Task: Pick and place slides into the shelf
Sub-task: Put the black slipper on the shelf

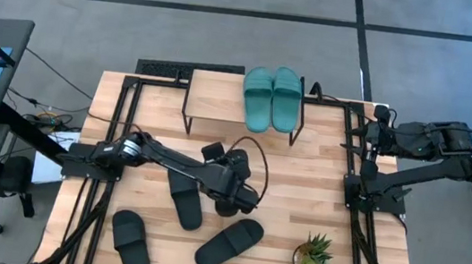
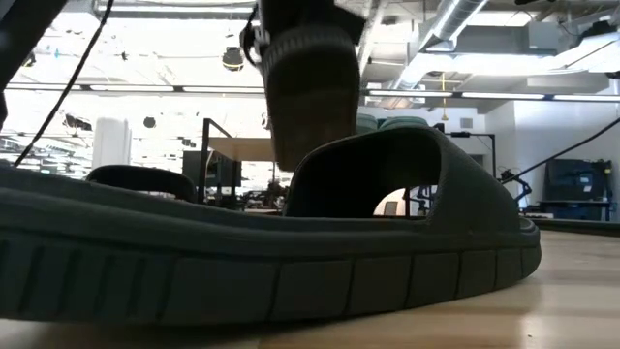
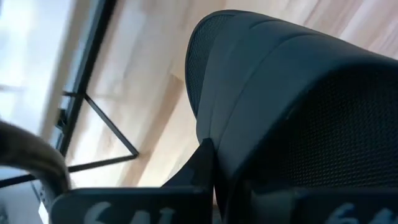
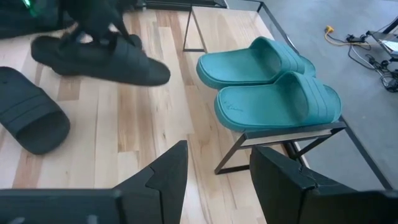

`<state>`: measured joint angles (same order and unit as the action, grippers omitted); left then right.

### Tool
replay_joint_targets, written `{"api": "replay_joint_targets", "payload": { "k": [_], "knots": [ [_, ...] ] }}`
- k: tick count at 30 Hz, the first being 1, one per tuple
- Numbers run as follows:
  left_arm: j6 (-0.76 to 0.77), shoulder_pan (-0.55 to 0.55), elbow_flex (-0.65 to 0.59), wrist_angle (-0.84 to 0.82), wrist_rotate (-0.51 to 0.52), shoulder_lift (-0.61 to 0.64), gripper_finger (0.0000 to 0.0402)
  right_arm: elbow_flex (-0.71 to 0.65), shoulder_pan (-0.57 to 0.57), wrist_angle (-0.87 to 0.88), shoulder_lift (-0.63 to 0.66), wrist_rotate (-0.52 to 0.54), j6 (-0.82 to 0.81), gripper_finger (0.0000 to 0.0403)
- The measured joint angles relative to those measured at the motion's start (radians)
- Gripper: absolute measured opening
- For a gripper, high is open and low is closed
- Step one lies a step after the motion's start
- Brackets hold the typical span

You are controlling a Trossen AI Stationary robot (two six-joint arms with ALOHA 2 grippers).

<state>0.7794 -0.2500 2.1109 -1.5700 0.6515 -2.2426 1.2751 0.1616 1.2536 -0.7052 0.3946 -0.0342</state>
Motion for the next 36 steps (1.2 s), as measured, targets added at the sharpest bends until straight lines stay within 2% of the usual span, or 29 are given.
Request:
{"api": "replay_joint_targets", "payload": {
  "k": [6,11,21,28,36],
  "knots": [
    [-0.072,-0.013,0.0,-0.001,0.128,0.093,0.0001,0.0,0.0,-0.003,0.0,0.012,-0.014,0.0161],
    [-0.197,0.015,0.001,-0.001,0.237,0.154,0.0001,0.0,0.0,-0.005,0.0,0.067,-0.065,0.0161],
    [-0.488,0.171,-0.001,-0.001,0.365,0.249,0.0,0.0,0.0,-0.013,0.0,0.147,-0.17,0.0161],
    [-0.649,0.36,-0.002,-0.001,0.35,0.26,0.0,0.0,0.0,-0.013,-0.002,0.185,-0.202,0.0161],
    [-0.714,0.508,-0.002,0.021,0.314,0.26,0.0,0.0,0.0,-0.013,-0.002,0.192,-0.21,0.0161]
  ]
}}
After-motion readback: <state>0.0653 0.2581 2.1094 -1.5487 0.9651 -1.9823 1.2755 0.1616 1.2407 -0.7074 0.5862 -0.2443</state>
